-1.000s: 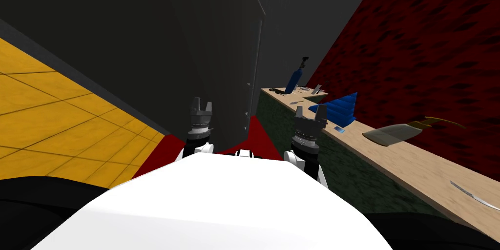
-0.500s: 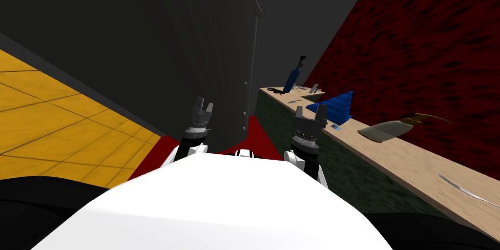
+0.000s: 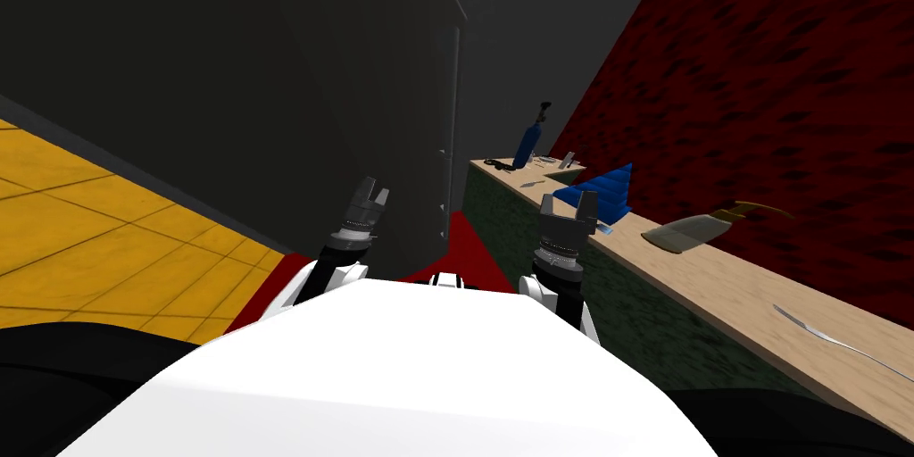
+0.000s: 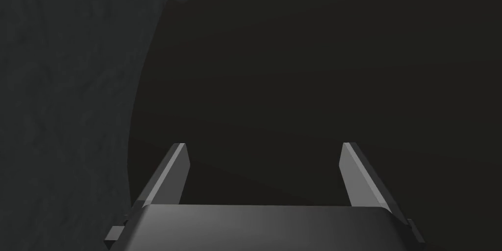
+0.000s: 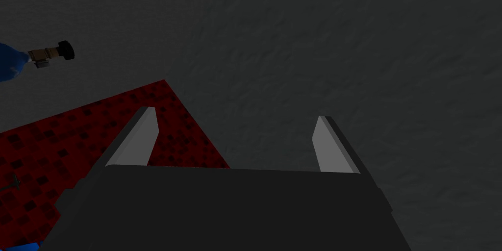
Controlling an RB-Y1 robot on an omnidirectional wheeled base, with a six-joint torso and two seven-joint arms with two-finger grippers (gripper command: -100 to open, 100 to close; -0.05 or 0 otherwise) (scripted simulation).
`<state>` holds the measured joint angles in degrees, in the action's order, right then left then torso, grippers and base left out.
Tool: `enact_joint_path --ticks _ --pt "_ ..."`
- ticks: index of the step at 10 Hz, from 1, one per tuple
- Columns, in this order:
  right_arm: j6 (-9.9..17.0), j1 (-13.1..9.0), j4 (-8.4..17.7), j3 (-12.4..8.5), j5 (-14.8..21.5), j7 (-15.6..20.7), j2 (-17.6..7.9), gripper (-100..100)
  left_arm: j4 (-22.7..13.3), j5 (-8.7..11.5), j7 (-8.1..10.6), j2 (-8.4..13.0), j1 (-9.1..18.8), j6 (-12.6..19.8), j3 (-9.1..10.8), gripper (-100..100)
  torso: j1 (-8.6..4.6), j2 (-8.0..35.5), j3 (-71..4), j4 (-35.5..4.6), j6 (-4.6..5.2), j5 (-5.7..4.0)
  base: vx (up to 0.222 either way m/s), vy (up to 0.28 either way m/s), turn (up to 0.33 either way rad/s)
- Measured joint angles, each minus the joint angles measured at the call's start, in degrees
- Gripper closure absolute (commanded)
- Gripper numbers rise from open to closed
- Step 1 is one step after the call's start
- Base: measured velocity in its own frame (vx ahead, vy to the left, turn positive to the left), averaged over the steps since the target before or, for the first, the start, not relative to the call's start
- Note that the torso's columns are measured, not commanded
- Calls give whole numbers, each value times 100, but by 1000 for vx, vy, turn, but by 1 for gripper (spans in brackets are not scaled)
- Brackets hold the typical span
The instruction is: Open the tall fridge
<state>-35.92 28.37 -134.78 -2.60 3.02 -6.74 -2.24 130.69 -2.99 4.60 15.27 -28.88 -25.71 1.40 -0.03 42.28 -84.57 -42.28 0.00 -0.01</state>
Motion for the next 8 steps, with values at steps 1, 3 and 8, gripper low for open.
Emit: enact_joint_path --ticks 1,3,8 --pt "0 0 0 0 0 0 0 0 51 3 61 157 -1 163 53 -100 -3 1 1 0 0 -1 4 -31 -25" --pt "0 0 0 0 0 0 0 0 113 28 154 359 -10 387 151 -100 8 1 1 0 0 3 8 -32 -79" --pt "0 0 0 0 0 0 0 0 353 85 438 927 -36 1083 428 -100 3 2 1 0 -2 1 10 -34 -60"
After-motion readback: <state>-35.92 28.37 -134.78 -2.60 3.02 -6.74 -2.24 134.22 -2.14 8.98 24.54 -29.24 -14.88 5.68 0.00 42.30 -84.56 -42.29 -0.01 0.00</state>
